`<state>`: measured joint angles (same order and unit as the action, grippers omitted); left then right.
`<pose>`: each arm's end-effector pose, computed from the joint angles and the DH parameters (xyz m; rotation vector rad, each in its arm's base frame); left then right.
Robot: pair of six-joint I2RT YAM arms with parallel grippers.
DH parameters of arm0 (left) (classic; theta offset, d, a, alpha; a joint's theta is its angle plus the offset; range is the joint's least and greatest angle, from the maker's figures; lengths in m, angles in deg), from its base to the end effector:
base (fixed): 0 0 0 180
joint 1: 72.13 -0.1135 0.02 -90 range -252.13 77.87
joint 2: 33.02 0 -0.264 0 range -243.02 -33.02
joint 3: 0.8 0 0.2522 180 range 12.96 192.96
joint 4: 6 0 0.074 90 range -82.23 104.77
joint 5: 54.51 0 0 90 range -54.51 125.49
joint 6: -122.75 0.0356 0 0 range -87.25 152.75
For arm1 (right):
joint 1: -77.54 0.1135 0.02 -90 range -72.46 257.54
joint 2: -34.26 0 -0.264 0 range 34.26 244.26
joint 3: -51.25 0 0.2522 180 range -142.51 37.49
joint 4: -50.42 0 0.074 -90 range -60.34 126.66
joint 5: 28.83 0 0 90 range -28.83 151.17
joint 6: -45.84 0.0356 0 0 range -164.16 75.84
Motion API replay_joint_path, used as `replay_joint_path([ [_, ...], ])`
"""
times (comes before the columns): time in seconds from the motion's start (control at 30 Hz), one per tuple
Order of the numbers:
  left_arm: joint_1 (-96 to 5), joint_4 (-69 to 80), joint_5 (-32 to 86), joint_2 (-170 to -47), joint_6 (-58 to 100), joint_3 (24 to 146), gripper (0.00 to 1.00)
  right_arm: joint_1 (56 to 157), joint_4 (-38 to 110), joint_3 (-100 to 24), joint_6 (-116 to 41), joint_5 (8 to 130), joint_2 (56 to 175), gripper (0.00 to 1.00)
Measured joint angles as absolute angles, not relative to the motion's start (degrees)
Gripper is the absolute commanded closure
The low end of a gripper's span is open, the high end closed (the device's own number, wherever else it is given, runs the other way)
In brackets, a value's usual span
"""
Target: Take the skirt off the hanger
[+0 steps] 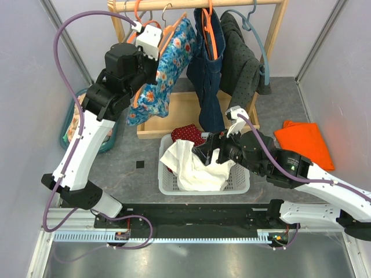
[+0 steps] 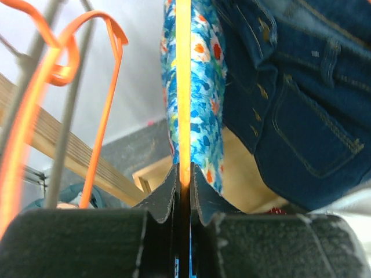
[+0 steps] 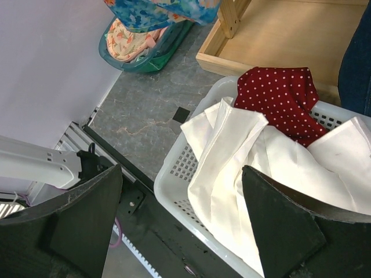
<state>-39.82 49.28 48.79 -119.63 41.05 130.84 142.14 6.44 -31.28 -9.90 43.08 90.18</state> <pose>0.2491 -0.1478 0.5361 0.4443 1.6885 -0.1038 0.0960 0.1764 0.4129 -0.2892 1.9361 0.8842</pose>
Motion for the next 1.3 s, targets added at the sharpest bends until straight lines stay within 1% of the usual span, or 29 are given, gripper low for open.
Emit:
replay_joint_path([
  [0.03,-39.82,49.76,48.44,-119.63,41.05,130.6,0.98,142.14,6.46,-31.28,-9.9,43.08,90.31,0.09],
  [0.13,-39.82,51.95,46.81,-119.61,41.03,130.38,0.98,142.14,6.48,-31.28,-9.95,42.69,90.61,0.02],
  [0.33,-39.82,56.91,41.43,-118.23,40.57,131.13,0.98,141.63,8.91,-31.28,-10.95,39.59,90.42,0.02],
  [0.5,-39.82,61.11,36.53,-112.94,39.36,131.78,0.97,140.98,17.91,-30.6,-11.54,40.05,89.91,0.02],
  [0.67,-39.82,64.04,33.01,-107.72,38.73,135.78,0.97,140.39,29.61,-26.45,-11.06,42.69,91.09,0.02],
  [0.87,-39.82,64.71,30.35,-103.74,37.66,138.08,0.97,139.32,40.86,-25.53,-9.51,47.89,99.16,0.02],
  [1.07,-39.82,65.57,29.06,-103.24,36.92,137.82,0.97,137.74,48.78,-26.56,-7.76,52.64,105.87,0.02],
  [1.3,-39.82,66.77,27.92,-103.54,35.89,137.38,0.97,133.81,59.07,-26.71,-4.29,56.81,109.15,0.02],
])
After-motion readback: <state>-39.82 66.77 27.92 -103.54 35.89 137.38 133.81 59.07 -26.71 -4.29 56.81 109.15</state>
